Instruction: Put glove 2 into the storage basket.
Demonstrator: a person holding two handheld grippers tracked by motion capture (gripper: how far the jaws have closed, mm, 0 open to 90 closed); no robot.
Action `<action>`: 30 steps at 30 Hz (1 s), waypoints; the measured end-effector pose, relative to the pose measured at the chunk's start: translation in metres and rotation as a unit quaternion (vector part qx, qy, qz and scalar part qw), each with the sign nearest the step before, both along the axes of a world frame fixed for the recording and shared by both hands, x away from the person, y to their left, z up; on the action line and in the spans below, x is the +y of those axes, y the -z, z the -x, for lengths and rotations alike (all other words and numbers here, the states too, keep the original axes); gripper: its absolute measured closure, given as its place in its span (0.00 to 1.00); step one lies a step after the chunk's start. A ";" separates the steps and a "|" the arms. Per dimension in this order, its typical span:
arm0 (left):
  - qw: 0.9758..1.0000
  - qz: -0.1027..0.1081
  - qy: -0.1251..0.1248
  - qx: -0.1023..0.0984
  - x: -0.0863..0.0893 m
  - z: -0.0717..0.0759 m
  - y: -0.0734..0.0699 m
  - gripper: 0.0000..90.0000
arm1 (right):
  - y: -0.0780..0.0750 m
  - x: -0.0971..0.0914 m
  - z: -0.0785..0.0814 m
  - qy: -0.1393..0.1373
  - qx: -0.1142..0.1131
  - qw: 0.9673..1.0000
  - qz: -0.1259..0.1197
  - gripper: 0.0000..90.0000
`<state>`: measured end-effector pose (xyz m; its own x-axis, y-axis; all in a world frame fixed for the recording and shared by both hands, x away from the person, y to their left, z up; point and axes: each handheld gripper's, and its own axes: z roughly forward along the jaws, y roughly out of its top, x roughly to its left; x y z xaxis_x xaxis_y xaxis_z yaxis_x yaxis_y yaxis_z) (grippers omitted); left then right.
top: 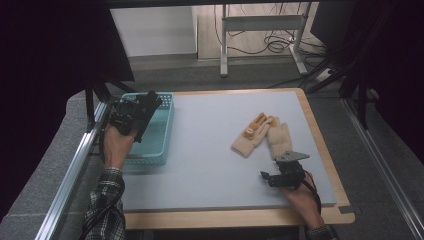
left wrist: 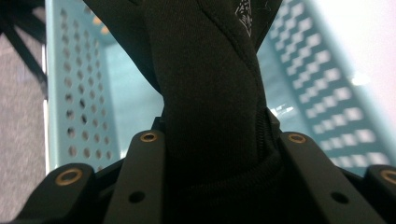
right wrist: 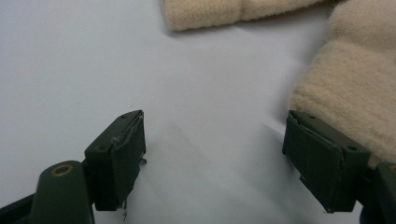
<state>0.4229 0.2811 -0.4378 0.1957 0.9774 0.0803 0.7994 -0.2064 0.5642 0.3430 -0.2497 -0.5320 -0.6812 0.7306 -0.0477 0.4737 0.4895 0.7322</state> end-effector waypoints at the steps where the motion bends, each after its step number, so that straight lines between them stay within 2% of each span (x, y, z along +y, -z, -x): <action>1: 1.000 -0.001 -0.004 0.006 0.003 -0.002 0.004 0.74 | 0.000 0.000 0.000 0.000 0.000 1.000 0.000 0.23; 6: 0.999 -0.001 -0.021 0.032 0.015 -0.013 0.019 0.74 | 0.000 0.000 0.000 0.000 0.000 1.000 0.000 0.23; 12: 0.998 -0.006 -0.028 0.061 0.019 -0.029 0.033 0.73 | 0.000 0.000 0.000 0.000 0.000 1.000 0.000 0.23; 18: 0.994 -0.027 -0.047 0.092 0.024 -0.044 0.046 0.72 | 0.000 0.000 0.000 0.000 0.000 1.000 0.000 0.23; 22: 0.991 -0.038 -0.062 0.110 0.032 -0.049 0.056 0.71 | 0.000 0.000 0.000 0.000 0.000 1.000 0.000 0.23; 24: 0.991 -0.042 -0.063 0.113 0.033 -0.050 0.060 0.70 | 0.000 0.000 0.000 0.000 0.000 1.000 0.000 0.23; 26: 0.990 -0.053 -0.058 0.115 0.035 -0.049 0.064 0.67 | 0.000 0.000 0.000 0.000 0.000 1.000 0.000 0.23; 27: 0.991 -0.054 -0.057 0.110 0.035 -0.049 0.065 0.63 | 0.000 0.000 0.000 0.000 0.000 1.000 0.000 0.23; 30: 0.992 -0.054 -0.047 0.107 0.035 -0.047 0.063 0.48 | 0.000 0.000 0.000 0.000 0.000 1.000 0.000 0.23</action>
